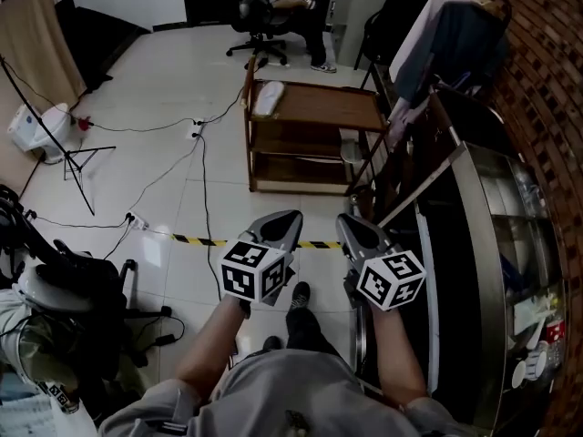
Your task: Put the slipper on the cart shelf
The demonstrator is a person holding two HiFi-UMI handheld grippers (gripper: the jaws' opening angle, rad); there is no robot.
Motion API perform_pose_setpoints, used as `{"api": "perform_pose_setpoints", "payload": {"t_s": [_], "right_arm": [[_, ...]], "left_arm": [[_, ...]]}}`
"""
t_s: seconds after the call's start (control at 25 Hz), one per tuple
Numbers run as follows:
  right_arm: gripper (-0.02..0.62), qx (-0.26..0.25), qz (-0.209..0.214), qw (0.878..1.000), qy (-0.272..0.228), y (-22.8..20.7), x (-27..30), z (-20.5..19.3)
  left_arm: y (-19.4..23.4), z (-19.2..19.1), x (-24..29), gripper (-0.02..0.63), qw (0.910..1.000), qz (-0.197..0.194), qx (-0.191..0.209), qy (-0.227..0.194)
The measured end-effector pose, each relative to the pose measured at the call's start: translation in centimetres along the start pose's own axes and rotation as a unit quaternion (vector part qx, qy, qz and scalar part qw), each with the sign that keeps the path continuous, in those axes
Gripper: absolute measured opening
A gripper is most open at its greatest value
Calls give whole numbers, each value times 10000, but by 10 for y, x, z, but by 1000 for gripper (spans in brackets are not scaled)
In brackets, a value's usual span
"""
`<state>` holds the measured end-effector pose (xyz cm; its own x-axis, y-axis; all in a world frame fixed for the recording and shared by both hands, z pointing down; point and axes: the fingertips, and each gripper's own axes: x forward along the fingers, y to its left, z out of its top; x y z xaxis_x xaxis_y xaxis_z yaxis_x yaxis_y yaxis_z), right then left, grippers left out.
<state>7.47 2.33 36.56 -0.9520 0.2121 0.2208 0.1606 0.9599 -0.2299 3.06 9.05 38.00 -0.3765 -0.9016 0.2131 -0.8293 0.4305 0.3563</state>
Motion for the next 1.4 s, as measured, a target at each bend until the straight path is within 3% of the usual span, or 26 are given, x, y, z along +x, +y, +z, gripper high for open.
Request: {"api": "perform_pose_setpoints", "payload": {"t_s": [0.44,0.68,1.0,1.4], "right_arm": [[0,-167,496,9986,11,-125,144,40],[0,-80,595,9981,107,-171,210,61],[0,-149,347,9991,185,-216,305,80],[0,-159,-323,9982,473,-260,418,99]], "left_arm": [[101,49,148,8,9975,691,122,48],[151,73,206,8,9963,838,68,154],[244,98,276,8,9964,828,13,205],[348,125,345,8,9972,524,-108,521]]}}
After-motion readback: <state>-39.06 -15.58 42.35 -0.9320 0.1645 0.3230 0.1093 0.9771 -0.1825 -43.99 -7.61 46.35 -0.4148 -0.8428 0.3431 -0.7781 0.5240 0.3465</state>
